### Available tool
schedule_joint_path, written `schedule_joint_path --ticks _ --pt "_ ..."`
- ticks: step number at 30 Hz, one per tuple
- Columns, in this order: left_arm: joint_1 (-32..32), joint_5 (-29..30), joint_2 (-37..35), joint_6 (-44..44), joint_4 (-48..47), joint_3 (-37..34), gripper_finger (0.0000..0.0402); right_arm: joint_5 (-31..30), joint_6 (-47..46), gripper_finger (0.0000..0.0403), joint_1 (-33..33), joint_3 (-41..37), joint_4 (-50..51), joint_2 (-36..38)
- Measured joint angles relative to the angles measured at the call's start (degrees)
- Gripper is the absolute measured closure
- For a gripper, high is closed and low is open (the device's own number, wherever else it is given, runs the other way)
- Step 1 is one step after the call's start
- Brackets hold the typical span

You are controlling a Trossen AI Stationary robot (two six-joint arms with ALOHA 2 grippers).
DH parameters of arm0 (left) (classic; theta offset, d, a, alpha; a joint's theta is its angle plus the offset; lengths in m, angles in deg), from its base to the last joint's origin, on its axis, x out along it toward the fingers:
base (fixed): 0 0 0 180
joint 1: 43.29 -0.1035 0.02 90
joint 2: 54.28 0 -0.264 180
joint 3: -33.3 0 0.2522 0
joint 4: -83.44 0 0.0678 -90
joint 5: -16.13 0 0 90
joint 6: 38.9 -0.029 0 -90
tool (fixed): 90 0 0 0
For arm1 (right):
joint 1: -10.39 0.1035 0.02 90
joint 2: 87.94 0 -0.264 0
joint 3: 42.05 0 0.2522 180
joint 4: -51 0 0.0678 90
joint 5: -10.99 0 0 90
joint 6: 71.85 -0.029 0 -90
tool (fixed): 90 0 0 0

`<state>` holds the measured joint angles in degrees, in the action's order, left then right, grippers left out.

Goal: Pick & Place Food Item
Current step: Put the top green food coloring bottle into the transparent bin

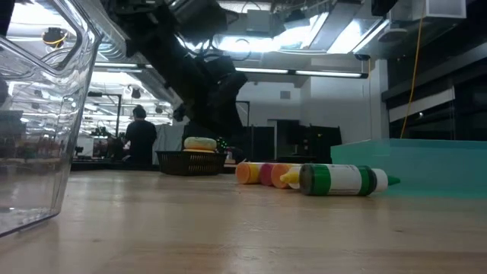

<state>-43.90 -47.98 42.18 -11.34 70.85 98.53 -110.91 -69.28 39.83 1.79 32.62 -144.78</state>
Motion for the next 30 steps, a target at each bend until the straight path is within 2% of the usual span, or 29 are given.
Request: schedule_joint_path --ticks 7,10,16,20,30 --pt "-1.2 -0.56 0.28 -2.22 0.87 0.01 0.0212 -0.15 0.62 0.0107 -0.28 0.0 0.01 0.0" --pt "-1.23 -3.29 1.71 -1.36 0.81 0.02 0.0212 -0.16 0.58 0.0107 -0.53 0.0 0.02 0.0" --pt "-2.26 -3.67 6.91 -0.37 3.08 -0.04 0.0212 0.0 -0.07 0.0108 -0.53 0.0 0.03 0.0" --pt "-3.29 -6.97 9.09 -0.27 6.31 0.01 0.0212 0.0 -0.23 0.0108 -0.53 0.0 0.02 0.0" --pt "-4.17 -4.87 9.99 -0.75 8.15 0.01 0.0212 0.02 -0.2 0.0108 -0.53 0.0 0.02 0.0"
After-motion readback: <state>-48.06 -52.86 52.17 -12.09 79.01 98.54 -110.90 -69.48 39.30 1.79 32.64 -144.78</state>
